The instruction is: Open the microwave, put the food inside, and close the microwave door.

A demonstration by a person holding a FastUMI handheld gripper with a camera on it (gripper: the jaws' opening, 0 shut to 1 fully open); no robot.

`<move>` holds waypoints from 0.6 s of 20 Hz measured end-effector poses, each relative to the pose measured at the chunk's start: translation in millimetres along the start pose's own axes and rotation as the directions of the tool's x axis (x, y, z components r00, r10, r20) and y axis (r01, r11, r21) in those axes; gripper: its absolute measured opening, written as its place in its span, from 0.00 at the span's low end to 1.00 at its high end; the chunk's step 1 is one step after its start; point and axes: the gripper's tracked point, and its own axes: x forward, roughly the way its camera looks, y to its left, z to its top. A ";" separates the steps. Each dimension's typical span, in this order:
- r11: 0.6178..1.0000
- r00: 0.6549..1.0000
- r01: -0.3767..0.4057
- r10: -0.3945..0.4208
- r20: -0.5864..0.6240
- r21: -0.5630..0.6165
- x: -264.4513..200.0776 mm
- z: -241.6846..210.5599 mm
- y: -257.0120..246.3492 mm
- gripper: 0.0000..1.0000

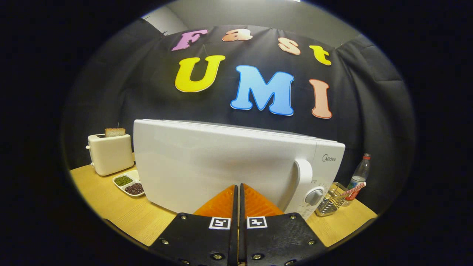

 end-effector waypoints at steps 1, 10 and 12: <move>1.000 1.000 -0.020 0.020 0.008 0.004 -13.7 2.5 0.8 0.02; 0.981 0.981 -0.177 0.169 0.097 0.077 -151.2 36.5 -10.7 0.02; 0.976 0.972 -0.204 0.192 0.135 0.079 -180.2 43.6 -14.5 0.02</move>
